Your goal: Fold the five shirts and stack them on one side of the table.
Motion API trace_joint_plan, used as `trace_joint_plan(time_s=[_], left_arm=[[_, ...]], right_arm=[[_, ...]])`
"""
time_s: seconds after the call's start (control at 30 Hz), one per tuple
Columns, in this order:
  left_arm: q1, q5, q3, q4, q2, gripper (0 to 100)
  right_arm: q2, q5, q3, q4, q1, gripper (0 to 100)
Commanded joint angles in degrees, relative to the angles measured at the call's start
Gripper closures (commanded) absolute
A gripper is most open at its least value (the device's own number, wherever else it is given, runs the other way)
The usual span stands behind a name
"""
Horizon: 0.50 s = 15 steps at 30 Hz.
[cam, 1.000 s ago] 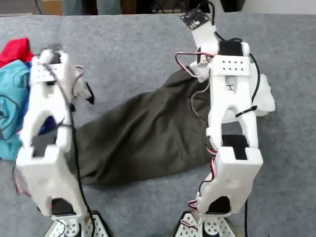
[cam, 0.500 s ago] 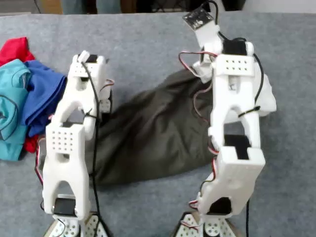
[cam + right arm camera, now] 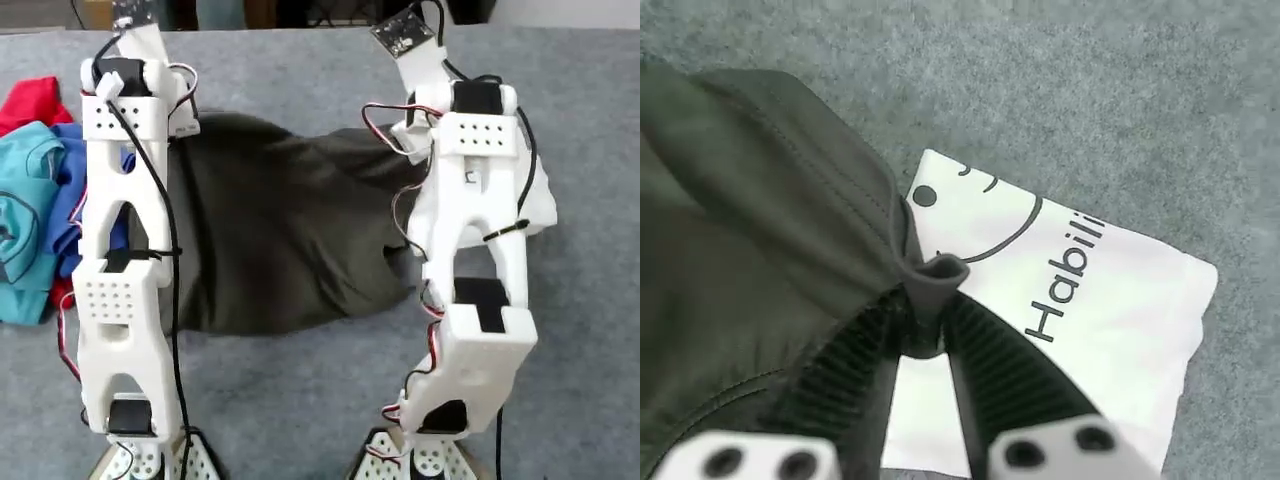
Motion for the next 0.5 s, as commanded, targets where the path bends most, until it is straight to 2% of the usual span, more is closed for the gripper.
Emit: trace_joint_plan(time_s=[0.0, 0.13, 0.3, 0.47], left_arm=[[-0.31, 0.44, 1.80, -0.70, 1.67, 95], [-0.48, 0.53, 6.29, 0.35, 5.45, 76], [-0.84, 0.53, 9.71, 0.44, 1.23, 76], [-1.01, 0.26, 19.65, 0.35, -9.05, 76]], right_arm=[[-3.74, 0.44, -0.13, 0.18, 0.70, 98.5], [-4.09, 0.62, -1.01, 0.26, 4.48, 98.5], [-8.31, 3.08, -4.09, 6.15, 7.03, 98.5], [-13.32, 7.56, -4.18, 18.29, 7.12, 98.5]])
